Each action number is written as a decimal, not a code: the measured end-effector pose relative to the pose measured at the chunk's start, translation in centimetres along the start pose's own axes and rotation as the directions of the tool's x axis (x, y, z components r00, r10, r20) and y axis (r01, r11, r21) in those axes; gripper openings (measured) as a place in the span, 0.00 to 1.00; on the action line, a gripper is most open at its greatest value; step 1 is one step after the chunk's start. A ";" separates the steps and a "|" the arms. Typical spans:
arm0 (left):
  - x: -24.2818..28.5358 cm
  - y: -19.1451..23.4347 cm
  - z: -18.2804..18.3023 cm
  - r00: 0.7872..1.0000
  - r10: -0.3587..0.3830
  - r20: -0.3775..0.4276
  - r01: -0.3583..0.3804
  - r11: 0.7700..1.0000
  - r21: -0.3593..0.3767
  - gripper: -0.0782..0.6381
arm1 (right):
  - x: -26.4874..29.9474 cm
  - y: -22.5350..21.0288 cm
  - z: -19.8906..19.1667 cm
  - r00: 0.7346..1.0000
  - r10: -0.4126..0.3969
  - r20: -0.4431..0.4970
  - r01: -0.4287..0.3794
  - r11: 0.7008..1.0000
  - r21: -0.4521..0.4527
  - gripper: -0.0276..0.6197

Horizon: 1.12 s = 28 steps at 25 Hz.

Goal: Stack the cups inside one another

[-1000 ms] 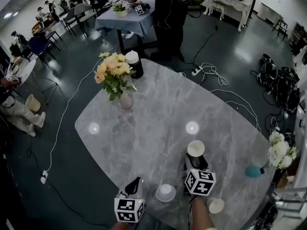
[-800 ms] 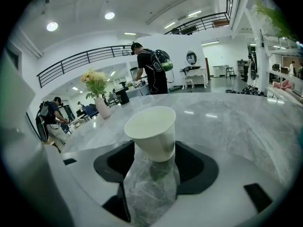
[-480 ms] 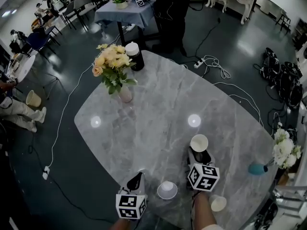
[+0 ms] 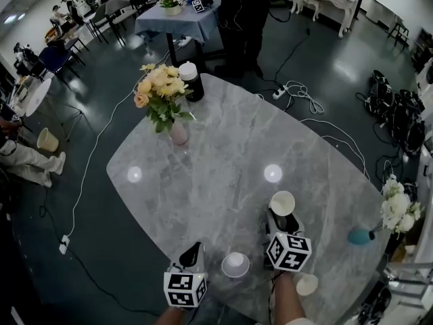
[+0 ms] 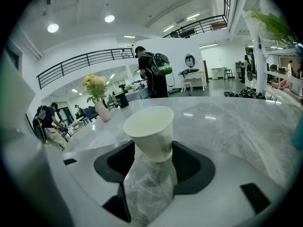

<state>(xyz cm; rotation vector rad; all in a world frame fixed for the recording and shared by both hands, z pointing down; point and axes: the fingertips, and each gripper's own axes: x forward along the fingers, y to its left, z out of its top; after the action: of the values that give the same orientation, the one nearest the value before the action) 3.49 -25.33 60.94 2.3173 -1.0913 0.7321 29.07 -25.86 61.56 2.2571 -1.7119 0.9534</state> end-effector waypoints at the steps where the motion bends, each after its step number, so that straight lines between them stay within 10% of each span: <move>1: 0.0 0.0 0.0 1.000 -0.001 0.002 0.001 1.000 -0.002 0.10 | -0.2 0.0 0.1 1.000 0.000 0.003 0.000 1.000 0.002 0.39; 28: -5.8 -0.9 0.9 0.991 -0.051 0.121 0.049 0.999 0.021 0.10 | -10.7 5.4 0.6 0.997 0.041 0.070 -0.037 0.998 -0.053 0.39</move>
<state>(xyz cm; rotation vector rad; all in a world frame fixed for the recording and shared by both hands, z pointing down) 1.32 -22.19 56.41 2.4221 -1.0782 0.5907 22.87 -19.30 53.71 2.2590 -1.7941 0.8358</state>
